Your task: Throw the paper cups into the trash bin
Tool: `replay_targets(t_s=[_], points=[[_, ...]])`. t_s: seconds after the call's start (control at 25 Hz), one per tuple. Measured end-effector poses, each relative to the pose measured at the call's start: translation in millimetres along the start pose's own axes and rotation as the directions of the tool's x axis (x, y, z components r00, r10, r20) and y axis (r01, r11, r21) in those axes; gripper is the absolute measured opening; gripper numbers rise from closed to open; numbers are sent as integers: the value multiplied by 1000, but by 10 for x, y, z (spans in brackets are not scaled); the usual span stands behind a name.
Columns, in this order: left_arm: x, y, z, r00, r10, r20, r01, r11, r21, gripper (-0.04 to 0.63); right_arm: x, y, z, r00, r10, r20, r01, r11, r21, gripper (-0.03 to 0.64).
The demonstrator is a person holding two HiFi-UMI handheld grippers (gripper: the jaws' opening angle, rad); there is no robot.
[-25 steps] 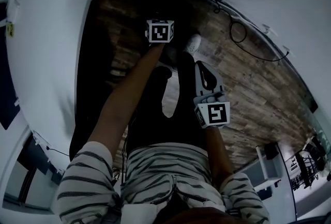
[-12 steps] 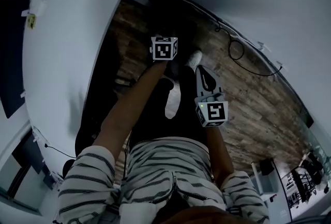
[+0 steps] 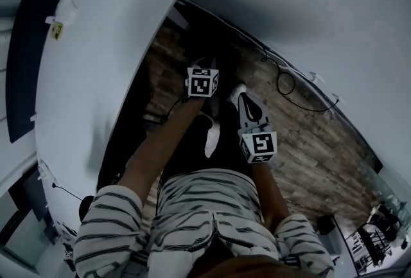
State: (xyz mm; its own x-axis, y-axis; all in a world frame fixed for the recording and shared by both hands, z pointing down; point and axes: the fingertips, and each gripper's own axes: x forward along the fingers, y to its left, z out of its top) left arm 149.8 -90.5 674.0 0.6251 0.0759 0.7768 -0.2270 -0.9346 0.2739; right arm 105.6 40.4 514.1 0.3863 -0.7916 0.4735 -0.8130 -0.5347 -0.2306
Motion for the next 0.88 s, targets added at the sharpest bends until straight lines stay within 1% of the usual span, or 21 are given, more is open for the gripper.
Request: replay_targets(t_s=[0.08, 0.2, 0.44, 0.52, 0.72, 0.88], points=[[-90, -12, 70, 1000, -4, 17, 4, 1000, -5, 25, 3, 2, 86, 1000, 5, 9, -5, 1000, 4, 9], [-232, -70, 208, 999, -5, 47, 5, 1000, 8, 23, 0, -25, 219, 1000, 10, 24, -10, 1000, 7, 9], [-670, -224, 400, 993, -4, 115, 2, 1000, 20, 23, -72, 13, 448, 999, 28, 45, -28, 1000, 12, 9], [-790, -246, 498, 990, -1, 143, -3, 1000, 23, 23, -82, 18, 519, 998, 28, 55, -29, 1000, 7, 9], [-1155, -205, 680, 979, 30, 203, -31, 1000, 2, 23, -123, 106, 704, 996, 53, 77, -53, 999, 0, 9], [-1488, -269, 817, 966, 17, 257, -27, 999, 34, 23, -140, 201, 882, 992, 87, 94, -85, 996, -22, 9]])
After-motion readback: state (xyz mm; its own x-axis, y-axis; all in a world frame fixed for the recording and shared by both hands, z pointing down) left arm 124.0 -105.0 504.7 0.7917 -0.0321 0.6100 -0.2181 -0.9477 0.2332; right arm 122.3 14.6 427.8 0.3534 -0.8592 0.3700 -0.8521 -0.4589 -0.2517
